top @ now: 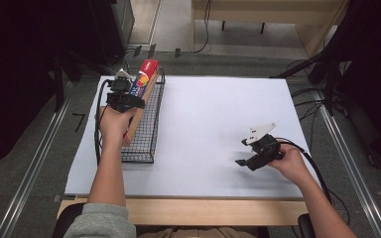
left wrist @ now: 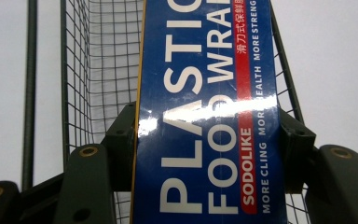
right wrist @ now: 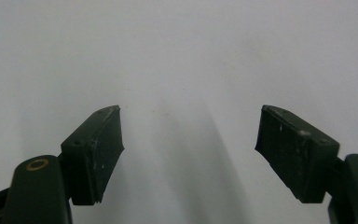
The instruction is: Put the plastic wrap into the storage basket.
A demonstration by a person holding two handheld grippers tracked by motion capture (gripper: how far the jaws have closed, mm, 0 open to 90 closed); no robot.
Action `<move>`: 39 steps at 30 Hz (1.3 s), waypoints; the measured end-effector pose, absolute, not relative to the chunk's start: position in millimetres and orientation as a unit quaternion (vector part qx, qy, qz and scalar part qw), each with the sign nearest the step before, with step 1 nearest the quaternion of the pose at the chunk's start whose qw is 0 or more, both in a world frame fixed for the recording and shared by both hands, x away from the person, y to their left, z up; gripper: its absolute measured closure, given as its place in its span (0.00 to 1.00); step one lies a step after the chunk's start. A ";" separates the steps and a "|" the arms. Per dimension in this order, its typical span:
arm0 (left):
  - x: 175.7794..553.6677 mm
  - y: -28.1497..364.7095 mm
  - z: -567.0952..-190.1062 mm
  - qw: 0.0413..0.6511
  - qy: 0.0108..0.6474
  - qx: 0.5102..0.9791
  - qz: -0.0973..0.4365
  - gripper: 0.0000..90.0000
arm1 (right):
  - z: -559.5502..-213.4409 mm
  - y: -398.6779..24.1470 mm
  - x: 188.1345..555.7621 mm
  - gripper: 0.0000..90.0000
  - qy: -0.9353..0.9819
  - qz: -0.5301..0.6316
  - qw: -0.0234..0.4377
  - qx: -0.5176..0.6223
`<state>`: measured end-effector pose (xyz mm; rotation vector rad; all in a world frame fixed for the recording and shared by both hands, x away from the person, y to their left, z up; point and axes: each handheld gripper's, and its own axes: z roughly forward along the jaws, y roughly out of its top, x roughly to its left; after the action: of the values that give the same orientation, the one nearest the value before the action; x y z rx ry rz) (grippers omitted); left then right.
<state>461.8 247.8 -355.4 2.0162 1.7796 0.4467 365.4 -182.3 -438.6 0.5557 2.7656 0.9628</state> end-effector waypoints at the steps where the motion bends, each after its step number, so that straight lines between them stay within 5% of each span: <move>1: 462.1 247.3 -356.9 0.202 0.640 0.724 0.160 0.45 | -438.5 -182.2 365.4 0.26 0.925 0.322 0.081 0.185; 39: 471.9 231.0 -401.8 0.159 0.655 0.726 0.134 0.44 | -438.8 -181.3 363.2 0.26 0.927 0.320 0.080 0.178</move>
<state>471.9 231.0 -401.8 2.0747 1.8734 0.3842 363.2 -181.3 -438.8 0.5325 2.7727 0.9580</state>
